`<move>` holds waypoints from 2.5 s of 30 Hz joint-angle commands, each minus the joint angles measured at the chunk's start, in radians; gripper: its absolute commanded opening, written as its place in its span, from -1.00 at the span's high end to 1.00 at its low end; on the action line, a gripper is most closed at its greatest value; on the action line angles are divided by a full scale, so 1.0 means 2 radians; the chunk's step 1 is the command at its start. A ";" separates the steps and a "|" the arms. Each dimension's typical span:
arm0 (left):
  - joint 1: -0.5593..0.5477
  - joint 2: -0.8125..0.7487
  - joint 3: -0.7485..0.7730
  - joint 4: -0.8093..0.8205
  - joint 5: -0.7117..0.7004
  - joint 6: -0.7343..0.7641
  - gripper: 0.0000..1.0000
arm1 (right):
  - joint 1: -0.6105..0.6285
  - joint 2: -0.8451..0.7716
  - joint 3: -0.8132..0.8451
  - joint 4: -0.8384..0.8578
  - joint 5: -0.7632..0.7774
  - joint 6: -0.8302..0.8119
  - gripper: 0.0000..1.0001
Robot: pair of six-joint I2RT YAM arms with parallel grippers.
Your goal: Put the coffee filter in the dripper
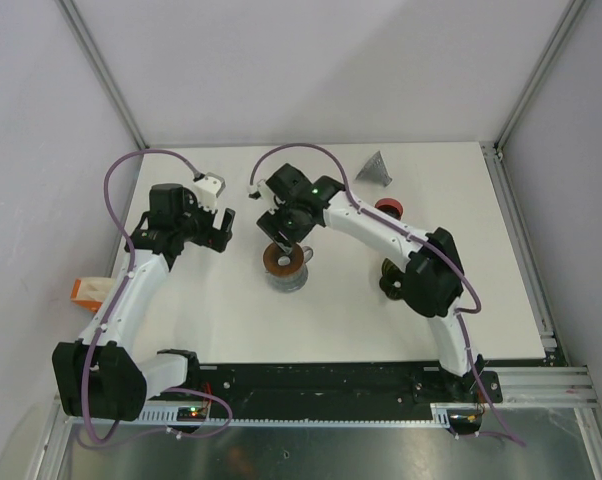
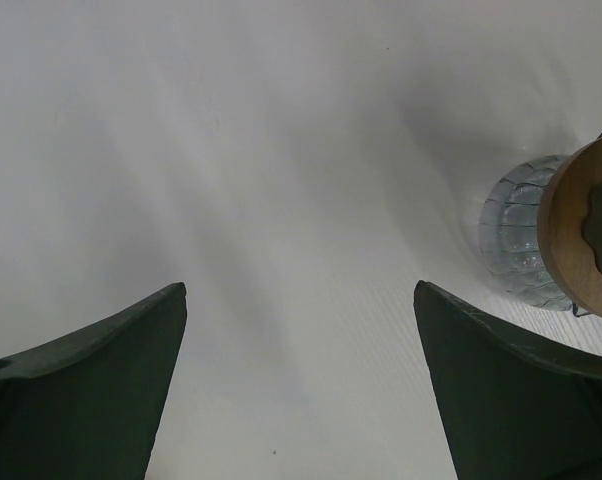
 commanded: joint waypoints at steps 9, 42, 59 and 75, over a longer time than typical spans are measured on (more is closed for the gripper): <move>0.000 -0.003 0.015 0.002 0.008 0.009 -0.99 | -0.038 -0.070 0.065 0.008 0.069 0.008 -0.45; 0.001 0.042 0.027 0.002 -0.024 0.013 -0.99 | -0.249 0.218 0.232 0.199 0.361 0.022 -0.33; 0.001 0.028 0.024 0.002 -0.028 0.014 -0.99 | -0.245 0.177 0.185 0.187 0.383 0.014 0.99; 0.000 0.010 0.068 -0.020 0.001 0.008 -0.99 | -0.247 -0.029 0.128 0.190 0.113 0.126 1.00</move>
